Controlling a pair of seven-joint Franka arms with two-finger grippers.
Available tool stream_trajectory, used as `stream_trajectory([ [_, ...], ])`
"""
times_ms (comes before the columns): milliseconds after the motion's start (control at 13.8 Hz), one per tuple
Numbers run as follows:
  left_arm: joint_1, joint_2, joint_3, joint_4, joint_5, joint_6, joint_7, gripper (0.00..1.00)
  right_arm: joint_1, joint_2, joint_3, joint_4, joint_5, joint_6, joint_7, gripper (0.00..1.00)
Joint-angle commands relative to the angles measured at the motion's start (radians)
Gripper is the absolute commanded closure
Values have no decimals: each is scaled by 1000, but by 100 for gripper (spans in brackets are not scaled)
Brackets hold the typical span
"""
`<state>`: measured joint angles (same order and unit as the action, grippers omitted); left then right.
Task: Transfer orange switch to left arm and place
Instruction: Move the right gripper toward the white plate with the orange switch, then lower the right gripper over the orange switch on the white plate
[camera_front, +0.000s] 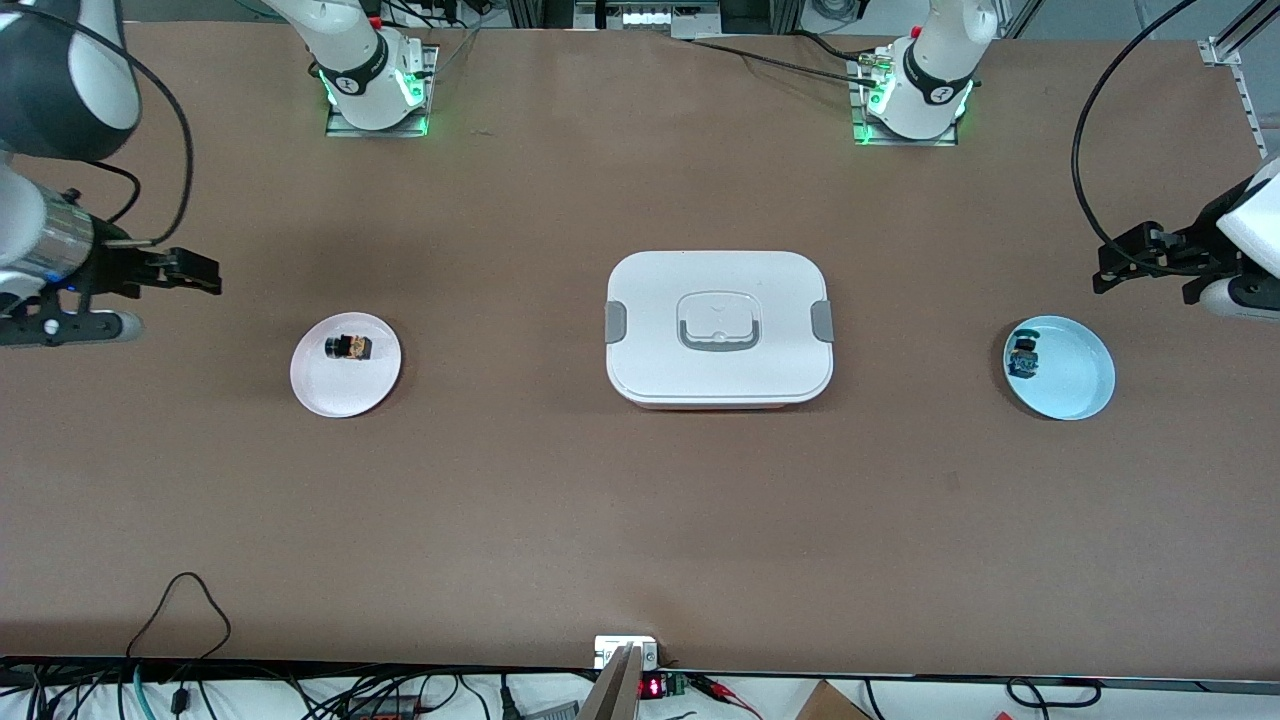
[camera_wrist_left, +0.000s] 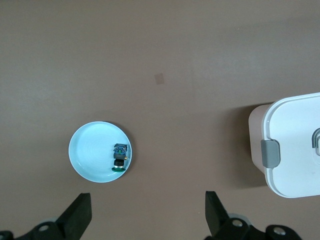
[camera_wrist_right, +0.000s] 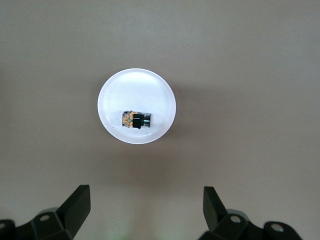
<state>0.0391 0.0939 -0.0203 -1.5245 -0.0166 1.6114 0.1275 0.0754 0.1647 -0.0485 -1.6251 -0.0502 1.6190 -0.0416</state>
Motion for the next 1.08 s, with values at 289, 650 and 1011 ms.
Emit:
stream_trajectory([
  [289, -2, 7, -1, 24, 12, -10, 21, 0, 7, 2, 1, -163, -8, 194, 62, 0],
  [650, -2, 7, 0, 24, 12, -10, 21, 0, 3, 10, 1, -283, -5, 317, 94, 0],
  [1011, -2, 7, -1, 24, 12, -10, 21, 0, 7, 51, 1, -395, -7, 472, 94, 0],
])
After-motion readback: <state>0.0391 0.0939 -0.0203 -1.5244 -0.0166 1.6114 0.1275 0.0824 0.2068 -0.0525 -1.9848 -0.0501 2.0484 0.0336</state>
